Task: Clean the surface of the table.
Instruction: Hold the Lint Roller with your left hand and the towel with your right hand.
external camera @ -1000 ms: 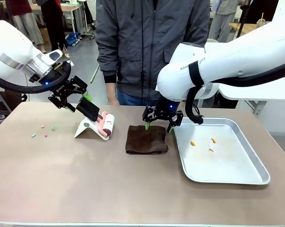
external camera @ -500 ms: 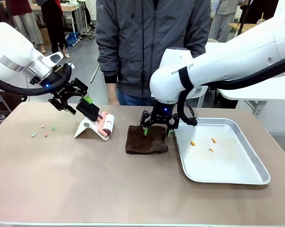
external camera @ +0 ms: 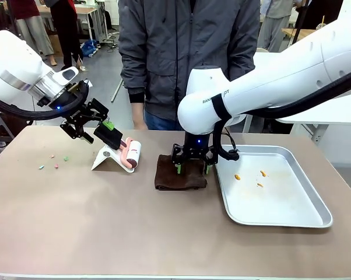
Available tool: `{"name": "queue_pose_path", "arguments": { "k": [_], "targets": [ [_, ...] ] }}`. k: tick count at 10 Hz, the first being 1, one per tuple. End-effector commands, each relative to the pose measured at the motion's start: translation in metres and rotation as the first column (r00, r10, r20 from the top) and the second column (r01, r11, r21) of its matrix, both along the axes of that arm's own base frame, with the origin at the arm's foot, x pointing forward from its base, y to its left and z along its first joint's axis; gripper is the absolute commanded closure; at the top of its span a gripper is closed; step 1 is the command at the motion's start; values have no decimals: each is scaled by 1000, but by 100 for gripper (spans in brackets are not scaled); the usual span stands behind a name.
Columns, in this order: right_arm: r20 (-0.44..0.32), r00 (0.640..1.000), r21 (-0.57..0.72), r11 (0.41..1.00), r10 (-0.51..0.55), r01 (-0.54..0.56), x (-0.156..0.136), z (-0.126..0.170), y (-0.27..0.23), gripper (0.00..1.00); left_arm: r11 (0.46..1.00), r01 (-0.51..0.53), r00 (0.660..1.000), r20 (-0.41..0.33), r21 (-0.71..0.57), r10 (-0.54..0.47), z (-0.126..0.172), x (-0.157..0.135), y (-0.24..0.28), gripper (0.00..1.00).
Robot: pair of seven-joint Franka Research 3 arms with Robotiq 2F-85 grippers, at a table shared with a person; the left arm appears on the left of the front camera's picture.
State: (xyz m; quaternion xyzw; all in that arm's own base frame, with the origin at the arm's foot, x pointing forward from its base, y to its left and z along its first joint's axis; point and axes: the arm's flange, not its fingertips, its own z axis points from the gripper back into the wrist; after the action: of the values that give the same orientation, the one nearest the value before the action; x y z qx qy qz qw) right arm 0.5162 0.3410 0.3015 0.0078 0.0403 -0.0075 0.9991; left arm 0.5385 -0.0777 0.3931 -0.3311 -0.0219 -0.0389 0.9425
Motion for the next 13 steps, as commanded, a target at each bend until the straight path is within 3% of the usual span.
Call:
{"name": "queue_pose_path", "arguments": {
  "k": [1,4,5,6,7,8,9,10,11,12,13],
  "targets": [
    [23,999,-54,998,-35,36,3,2,5,0,1000,8,1000,-10,4,-8,-1,-2,3,0],
    [25,999,-57,997,-49,50,3,1,5,0,1000,0,1000,-13,5,0,-2,-1,1,0],
    [26,998,-53,997,-55,56,3,1,4,0,1000,-4,1000,-15,12,4,-2,-1,1,33],
    [25,998,-53,997,-56,57,3,1,4,60,1000,-10,1000,-19,21,11,-2,0,1,57],
    [24,998,-49,997,-51,52,3,1,4,60,1000,-14,1000,-18,16,14,-3,1,1,90],
    [24,999,-48,998,-47,48,2,1,4,100,1000,-18,1000,-10,7,18,-3,0,2,100],
    [25,999,-49,998,-44,45,2,1,5,61,998,-59,998,14,1,59,-3,1,2,100],
    [23,999,-53,998,-42,43,3,1,4,100,998,-67,998,21,5,67,-3,2,2,100],
    [21,999,-54,998,-41,42,3,1,4,100,998,-68,997,21,11,68,-3,2,2,94],
    [19,999,-55,998,-39,40,2,1,4,100,997,-71,997,24,14,71,-3,2,2,100],
    [18,999,-55,998,-37,38,2,1,4,100,997,-70,997,27,11,70,-3,3,2,100]
  ]
}}
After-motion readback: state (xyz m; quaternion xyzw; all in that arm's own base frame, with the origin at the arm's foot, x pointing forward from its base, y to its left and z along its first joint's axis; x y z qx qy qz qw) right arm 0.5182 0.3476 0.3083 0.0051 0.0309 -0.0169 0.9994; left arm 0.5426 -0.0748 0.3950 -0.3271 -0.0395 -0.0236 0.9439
